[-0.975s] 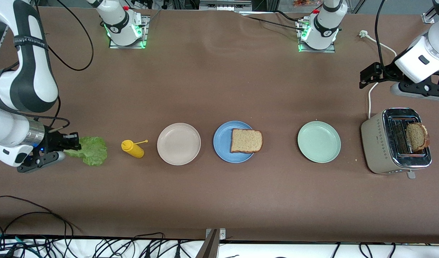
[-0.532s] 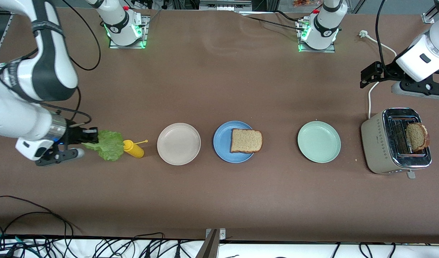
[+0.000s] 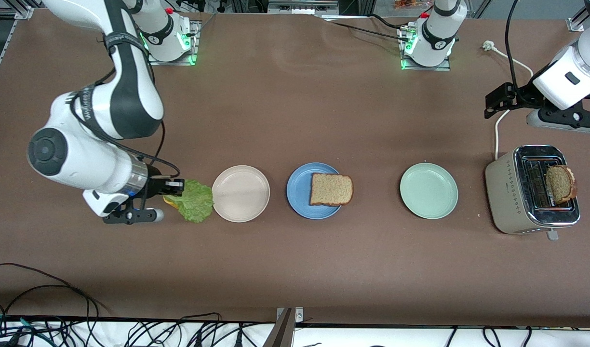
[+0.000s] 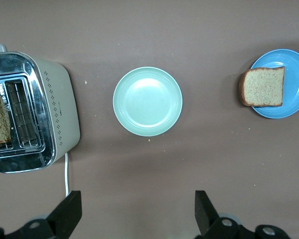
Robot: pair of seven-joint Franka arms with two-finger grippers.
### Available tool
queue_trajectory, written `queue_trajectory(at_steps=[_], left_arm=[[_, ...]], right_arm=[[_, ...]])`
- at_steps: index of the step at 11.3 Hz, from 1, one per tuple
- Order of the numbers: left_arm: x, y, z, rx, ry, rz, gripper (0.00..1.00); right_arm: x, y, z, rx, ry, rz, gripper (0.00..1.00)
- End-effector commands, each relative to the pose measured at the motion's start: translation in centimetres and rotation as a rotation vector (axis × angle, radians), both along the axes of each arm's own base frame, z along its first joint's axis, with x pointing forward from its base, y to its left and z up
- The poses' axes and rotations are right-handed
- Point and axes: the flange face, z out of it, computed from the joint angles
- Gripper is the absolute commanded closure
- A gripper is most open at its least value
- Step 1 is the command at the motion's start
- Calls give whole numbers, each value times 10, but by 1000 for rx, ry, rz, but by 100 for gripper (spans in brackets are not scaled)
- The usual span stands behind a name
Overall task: Make sandwich in blue plate with both arms
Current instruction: 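Lift the lettuce leaf with the right gripper toward the blue plate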
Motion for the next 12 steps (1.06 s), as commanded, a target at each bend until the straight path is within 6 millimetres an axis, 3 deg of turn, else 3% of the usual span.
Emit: queue_trajectory(at_steps=[1,3,5,8,12], left_arm=[[-2,-1,8,34,-2,-3,0],[-2,0,8,34,-1,-1,0],[-2,1,9,34,-3,0,0],[-2,1,8,32,-1,0,0],[-2,1,8,32,-1,0,0]], right_arm=[[1,39,1,-17,15,-68,100],[-9,75,-15,-41,40,-134,100],[-18,121,-9,-48,31,-220,100],[-36,180,-20,-44,31,-337,100],[-61,258,-62,-16,-17,-465,100]])
